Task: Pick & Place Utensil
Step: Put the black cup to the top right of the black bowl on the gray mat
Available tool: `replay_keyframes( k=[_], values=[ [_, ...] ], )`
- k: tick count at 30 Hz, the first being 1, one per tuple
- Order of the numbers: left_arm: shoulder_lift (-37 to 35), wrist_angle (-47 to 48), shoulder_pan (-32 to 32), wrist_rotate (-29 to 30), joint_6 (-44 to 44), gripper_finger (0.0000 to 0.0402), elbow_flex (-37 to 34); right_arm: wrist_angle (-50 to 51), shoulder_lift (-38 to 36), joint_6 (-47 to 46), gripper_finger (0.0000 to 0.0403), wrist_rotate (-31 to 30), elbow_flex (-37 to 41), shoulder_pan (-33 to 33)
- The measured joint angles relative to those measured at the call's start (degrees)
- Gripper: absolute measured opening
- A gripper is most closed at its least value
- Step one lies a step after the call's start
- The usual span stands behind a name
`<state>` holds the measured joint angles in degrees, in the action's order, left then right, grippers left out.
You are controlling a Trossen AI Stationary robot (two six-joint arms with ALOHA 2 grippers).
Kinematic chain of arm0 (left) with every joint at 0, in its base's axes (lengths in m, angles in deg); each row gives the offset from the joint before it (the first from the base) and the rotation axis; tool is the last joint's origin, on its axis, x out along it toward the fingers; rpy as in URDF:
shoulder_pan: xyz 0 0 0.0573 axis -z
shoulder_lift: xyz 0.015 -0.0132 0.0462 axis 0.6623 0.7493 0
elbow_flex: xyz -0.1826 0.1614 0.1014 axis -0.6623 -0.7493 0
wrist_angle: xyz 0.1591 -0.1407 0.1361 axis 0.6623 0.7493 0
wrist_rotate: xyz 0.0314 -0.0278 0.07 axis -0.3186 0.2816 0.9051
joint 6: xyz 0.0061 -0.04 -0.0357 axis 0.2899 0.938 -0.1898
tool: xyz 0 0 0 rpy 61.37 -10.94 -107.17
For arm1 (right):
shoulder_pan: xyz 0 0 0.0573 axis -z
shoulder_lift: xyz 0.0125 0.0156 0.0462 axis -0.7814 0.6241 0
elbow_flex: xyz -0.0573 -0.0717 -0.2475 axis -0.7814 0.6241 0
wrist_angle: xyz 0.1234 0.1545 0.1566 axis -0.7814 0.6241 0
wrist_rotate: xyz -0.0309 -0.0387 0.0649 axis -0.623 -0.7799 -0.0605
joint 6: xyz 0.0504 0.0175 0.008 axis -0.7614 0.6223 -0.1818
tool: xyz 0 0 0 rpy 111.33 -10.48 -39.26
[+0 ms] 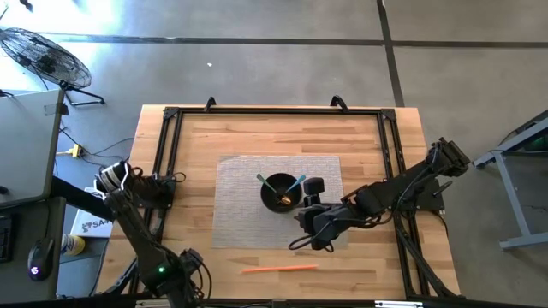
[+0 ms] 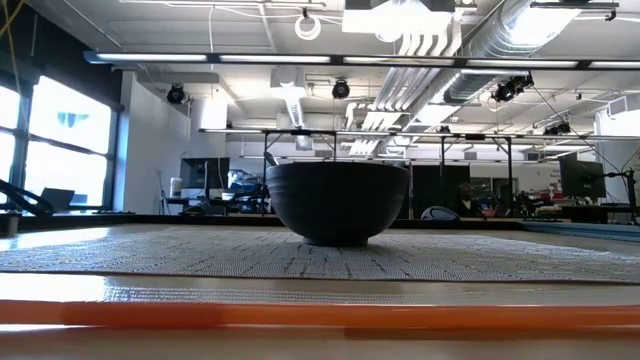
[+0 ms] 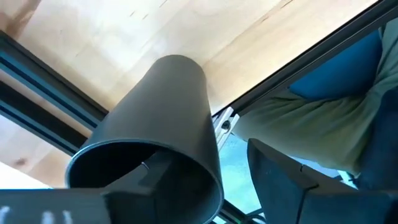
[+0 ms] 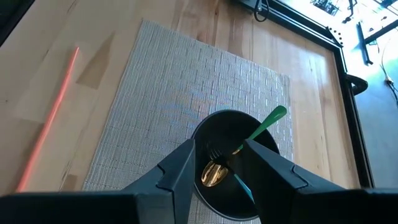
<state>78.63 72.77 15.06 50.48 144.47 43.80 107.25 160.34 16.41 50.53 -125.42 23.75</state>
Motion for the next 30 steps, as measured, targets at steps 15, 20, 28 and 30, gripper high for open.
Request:
replay_keyframes(
  k=[15, 20, 28, 30],
  values=[
    [-0.3, -0.1, -1.5, -1.0, -4.4, 0.0011, 0.0, 0.1, 0.0, -0.1, 0.0129, 0.4, 0.0, 0.0],
    [-0.3, 0.6, -3.1, 0.7, -9.2, 0.0009, 0.1, 0.0, 0.0, -0.3, 0.0129, 0.7, 0.0, 0.0],
    [-0.3, 7.1, -8.4, 2.8, -22.6, 0.0005, 3.0, -0.1, 0.0, -0.3, 0.0129, 2.1, 0.0, 0.0],
    [-0.3, 9.8, -10.4, 3.5, -26.6, 0.0005, 5.0, -0.1, 0.0, -1.3, 0.0129, 2.4, 0.0, 0.0]
  ],
)
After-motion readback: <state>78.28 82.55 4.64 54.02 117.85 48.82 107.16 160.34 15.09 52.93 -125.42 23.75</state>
